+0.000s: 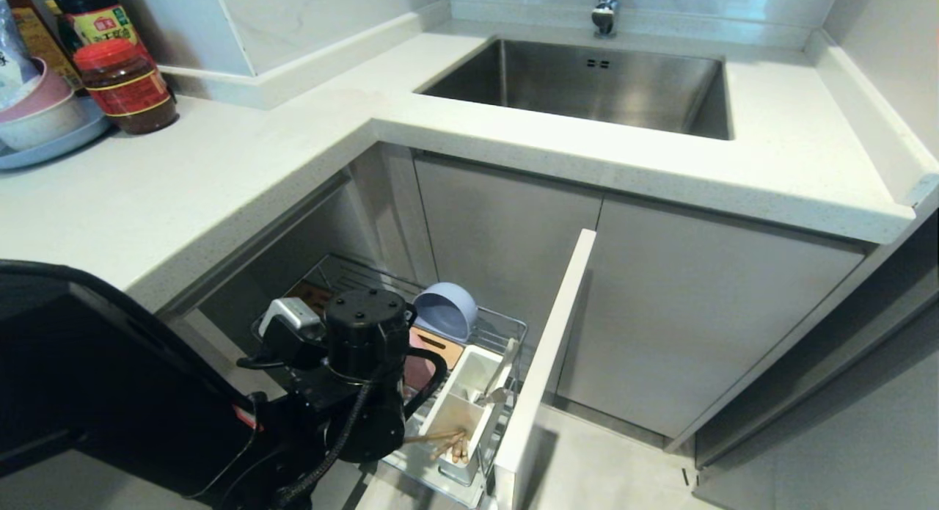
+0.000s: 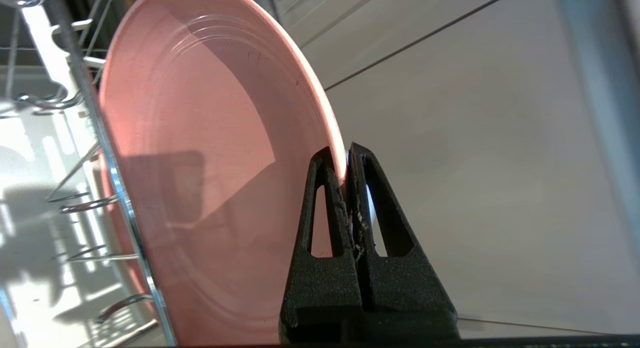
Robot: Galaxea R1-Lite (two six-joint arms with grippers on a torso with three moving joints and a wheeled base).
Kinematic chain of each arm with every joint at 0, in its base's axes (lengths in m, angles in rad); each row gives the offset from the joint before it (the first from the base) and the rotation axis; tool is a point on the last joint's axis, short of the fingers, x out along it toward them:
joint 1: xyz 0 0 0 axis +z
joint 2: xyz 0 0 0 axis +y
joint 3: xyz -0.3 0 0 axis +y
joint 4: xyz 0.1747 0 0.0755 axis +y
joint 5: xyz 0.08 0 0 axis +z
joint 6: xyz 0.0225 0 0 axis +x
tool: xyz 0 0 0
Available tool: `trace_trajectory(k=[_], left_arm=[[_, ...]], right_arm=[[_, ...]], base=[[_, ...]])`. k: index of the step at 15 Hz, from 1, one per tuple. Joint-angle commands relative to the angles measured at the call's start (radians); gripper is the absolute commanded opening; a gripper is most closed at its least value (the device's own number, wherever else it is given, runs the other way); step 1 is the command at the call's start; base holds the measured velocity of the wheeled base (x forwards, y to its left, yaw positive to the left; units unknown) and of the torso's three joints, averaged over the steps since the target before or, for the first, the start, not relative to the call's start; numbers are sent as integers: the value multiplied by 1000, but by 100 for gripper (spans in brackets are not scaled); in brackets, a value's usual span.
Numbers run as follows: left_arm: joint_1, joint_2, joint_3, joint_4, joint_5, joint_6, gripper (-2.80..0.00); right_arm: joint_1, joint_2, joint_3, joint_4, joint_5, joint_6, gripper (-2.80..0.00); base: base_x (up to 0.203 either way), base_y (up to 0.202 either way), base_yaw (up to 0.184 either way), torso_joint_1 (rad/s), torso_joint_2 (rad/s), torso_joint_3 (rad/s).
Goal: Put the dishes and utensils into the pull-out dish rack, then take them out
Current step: Pick up the plate and place it in the cupboard
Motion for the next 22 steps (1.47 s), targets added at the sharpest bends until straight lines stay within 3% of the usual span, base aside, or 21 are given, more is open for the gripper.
trace_trajectory(k=[1, 9, 10, 11, 16, 20, 22], left_arm=[[1, 29, 1, -6, 6, -8, -280], [8, 51, 0, -1, 6, -12, -280], [7, 51, 0, -1, 7, -9, -111], [7, 50, -3, 0, 11, -6, 0], [1, 11, -2, 31, 34, 9, 0], [-26, -97, -6, 181, 33, 7, 0], [-43, -181, -14, 326, 29, 3, 0]], right_arm=[[0, 0, 0, 0, 0, -1, -280], [0, 0, 0, 0, 0, -1, -280], [0, 0, 0, 0, 0, -1, -280], [0, 0, 0, 0, 0, -1, -280], [0, 0, 0, 0, 0, -1, -280], [0, 0, 0, 0, 0, -1, -280], [0, 0, 0, 0, 0, -1, -280]], base=[[0, 0, 0, 0, 0, 0], [0, 0, 0, 0, 0, 0], [0, 0, 0, 0, 0, 0], [0, 0, 0, 0, 0, 0], [0, 0, 0, 0, 0, 0], [0, 0, 0, 0, 0, 0], [0, 0, 0, 0, 0, 0]])
